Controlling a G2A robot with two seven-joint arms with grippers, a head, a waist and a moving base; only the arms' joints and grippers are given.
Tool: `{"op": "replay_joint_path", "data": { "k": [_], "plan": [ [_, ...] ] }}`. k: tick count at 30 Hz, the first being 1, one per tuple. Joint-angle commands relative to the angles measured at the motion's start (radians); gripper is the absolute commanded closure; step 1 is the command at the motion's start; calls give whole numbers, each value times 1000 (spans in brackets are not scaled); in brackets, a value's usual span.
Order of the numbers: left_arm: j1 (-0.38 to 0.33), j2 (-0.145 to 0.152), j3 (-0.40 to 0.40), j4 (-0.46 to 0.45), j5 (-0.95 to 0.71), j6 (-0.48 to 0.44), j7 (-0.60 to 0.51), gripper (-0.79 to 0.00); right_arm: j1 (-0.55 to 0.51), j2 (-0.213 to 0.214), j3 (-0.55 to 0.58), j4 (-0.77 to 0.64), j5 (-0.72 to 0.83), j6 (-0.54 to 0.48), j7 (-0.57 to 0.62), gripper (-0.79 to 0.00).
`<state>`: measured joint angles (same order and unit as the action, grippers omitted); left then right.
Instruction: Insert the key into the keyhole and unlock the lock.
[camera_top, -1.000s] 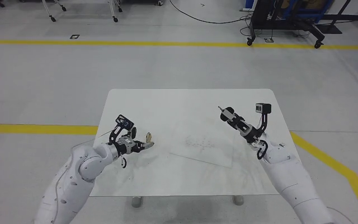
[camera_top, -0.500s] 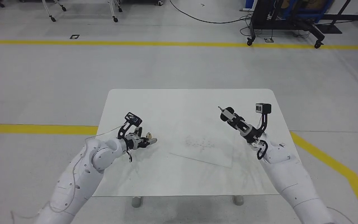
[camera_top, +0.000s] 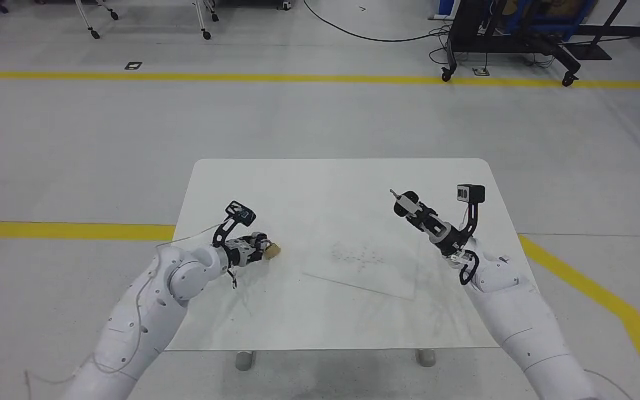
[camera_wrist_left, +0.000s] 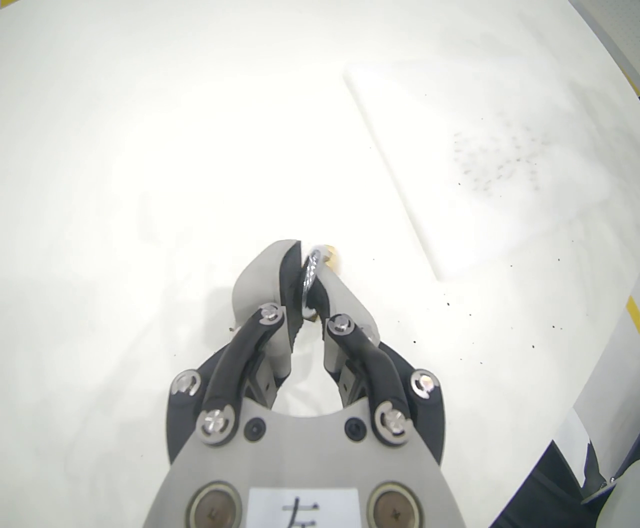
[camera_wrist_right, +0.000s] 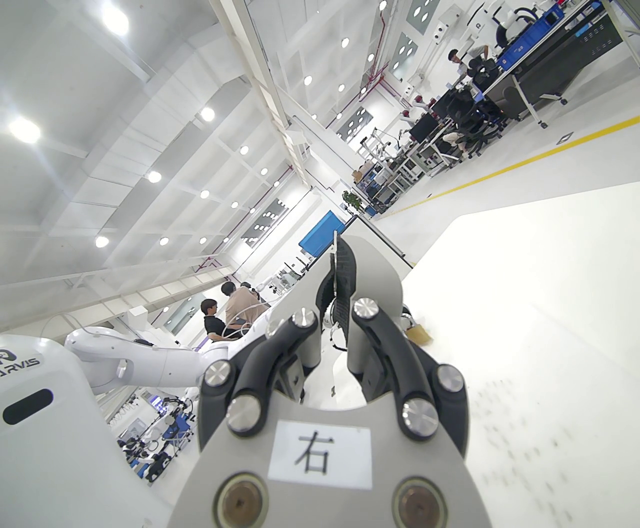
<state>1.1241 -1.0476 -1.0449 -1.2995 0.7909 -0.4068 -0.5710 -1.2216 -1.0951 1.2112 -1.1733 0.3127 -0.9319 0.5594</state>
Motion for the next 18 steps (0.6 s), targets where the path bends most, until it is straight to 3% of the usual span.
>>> {"op": "replay_joint_path", "data": {
  "k": [1, 10, 12, 16, 18],
  "plan": [
    [1, 0, -3, 0, 2, 8, 3, 0, 0, 0, 0, 0, 0, 0, 0, 0],
    [9, -3, -22, 3, -43, 14, 21, 0, 0, 0, 0, 0, 0, 0, 0, 0],
    [23, -6, -55, -3, -146, 33, 94, 0, 0, 0, 0, 0, 0, 0, 0, 0],
    [68, -8, -136, -10, -426, -37, 183, 0, 0, 0, 0, 0, 0, 0, 0, 0],
    [81, -8, -154, -9, -482, -58, 200, 0, 0, 0, 0, 0, 0, 0, 0, 0]
  ]
}}
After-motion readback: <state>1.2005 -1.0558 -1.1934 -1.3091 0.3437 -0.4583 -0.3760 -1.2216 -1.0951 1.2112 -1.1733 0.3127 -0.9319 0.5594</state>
